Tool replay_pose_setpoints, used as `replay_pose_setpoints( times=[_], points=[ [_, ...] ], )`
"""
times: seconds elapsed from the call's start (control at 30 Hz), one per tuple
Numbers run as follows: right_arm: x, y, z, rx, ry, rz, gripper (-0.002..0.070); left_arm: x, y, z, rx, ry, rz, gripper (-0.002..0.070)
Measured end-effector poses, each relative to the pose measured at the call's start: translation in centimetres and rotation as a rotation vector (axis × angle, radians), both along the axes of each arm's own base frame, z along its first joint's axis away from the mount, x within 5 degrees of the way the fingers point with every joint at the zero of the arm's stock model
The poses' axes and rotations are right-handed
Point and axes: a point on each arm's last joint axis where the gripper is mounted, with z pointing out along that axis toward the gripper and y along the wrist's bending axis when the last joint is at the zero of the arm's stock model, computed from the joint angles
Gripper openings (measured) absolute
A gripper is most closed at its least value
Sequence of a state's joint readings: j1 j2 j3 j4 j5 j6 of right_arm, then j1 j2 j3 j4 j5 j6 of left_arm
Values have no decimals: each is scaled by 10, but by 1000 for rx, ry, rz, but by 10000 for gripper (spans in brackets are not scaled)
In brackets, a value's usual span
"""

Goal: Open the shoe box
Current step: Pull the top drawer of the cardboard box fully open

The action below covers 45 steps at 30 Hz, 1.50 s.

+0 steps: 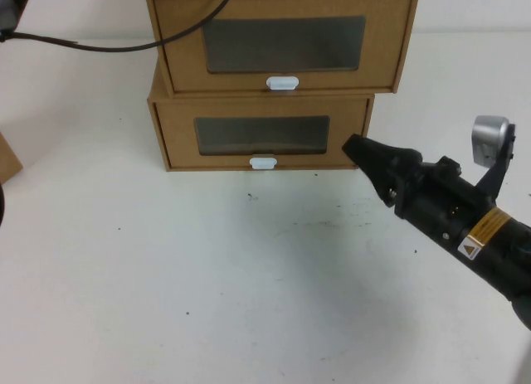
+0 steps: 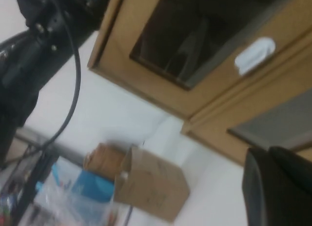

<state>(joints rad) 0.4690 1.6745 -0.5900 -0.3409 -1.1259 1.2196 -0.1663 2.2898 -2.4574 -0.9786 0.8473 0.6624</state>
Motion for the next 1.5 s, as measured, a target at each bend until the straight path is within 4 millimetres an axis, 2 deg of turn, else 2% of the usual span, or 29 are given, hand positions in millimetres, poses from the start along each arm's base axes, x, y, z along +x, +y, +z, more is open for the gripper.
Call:
replay_pose_setpoints(
  times=[0.2, 0.37, 0.43, 0.63, 0.7, 0.87, 1.03, 1.33, 1.5],
  points=[
    [15, -1, -11, 136, 145, -35, -18, 0, 0, 0, -1, -1, -1, -6],
    [35, 26, -4, 145, 116, 109, -4, 0, 0, 0, -1, -1, -1, -6],
    [44, 35, 1, 158, 93, 129, 39, 0, 0, 0, -1, -1, -1, -6],
    [70, 48, 7, 206, 92, 138, 263, 0, 0, 0, 0, 0, -2, -6],
    [76, 52, 5, 203, 116, 135, 293, 0, 0, 0, 0, 0, -2, -6],
    [91, 58, 8, 161, 156, 105, 288, 0, 0, 0, 3, -3, -3, -6],
    [97, 60, 10, 123, 171, 86, 281, 0, 0, 0, 7, -9, -5, -6],
    [110, 66, -7, 150, 232, 82, 280, 0, 0, 0, 12, -12, -9, -6],
    [116, 68, -4, 165, 223, 75, 280, 0, 0, 0, 12, -12, -9, -6]
  ],
)
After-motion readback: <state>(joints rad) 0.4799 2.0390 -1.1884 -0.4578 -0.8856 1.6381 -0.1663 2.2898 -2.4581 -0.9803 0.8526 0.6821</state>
